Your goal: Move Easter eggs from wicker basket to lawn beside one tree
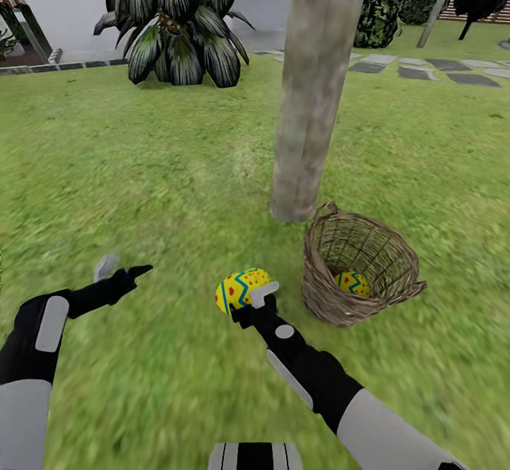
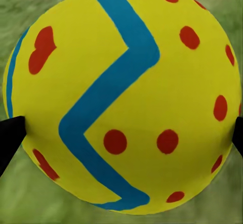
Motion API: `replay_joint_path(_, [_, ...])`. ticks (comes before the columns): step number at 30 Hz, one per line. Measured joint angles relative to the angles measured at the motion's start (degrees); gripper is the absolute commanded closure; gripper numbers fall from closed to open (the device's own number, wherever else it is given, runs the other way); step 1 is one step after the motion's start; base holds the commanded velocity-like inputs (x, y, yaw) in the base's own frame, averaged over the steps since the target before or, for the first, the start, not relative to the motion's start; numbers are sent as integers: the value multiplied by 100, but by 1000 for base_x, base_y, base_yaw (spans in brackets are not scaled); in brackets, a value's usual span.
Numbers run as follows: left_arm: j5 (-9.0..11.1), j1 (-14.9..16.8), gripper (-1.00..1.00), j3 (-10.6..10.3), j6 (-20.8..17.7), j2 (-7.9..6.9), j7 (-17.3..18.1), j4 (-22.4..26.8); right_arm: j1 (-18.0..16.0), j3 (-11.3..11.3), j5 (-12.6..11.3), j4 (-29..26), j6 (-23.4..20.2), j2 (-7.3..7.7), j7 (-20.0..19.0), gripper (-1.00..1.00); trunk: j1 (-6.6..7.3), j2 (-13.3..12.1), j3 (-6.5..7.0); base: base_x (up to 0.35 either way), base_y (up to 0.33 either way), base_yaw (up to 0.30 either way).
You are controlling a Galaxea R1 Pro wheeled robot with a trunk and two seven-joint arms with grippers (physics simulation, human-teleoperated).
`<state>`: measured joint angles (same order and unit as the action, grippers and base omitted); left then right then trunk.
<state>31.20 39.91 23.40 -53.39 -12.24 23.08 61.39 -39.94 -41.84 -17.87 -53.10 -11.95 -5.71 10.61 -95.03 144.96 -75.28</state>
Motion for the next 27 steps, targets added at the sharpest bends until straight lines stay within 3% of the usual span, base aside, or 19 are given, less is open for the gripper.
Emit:
replay_joint_path(2, [31, -11, -100, 14, 7, 1, 22, -512, 9, -17, -6, 128, 63, -9, -2, 100, 1, 0, 0, 158, 259, 0])
replay_joint_path(8, [-21, -13, -100, 24, 19, -41, 214, -1025, 37, -22, 11, 463, 421, -5, 1, 100, 1, 0, 0, 175, 271, 0])
replay_joint_path(21, [-27, -13, -100, 15, 64, 0, 221, -1550, 142, -35, 54, 884, 511, -31, 7, 100, 3, 0, 0, 277, 179, 0])
replay_joint_path(25, [11, -13, -100, 15, 59, 0, 228, -1566, 118, 11, 57, 1460, 826, -380, 27, 100, 2, 0, 0, 222, 10, 0])
replay_joint_path(27, [16, -13, -100, 15, 58, 1, 230, -1569, -12, 19, 39, 1654, 855, -428, 43, 100, 0, 0, 0, 34, 1, 0])
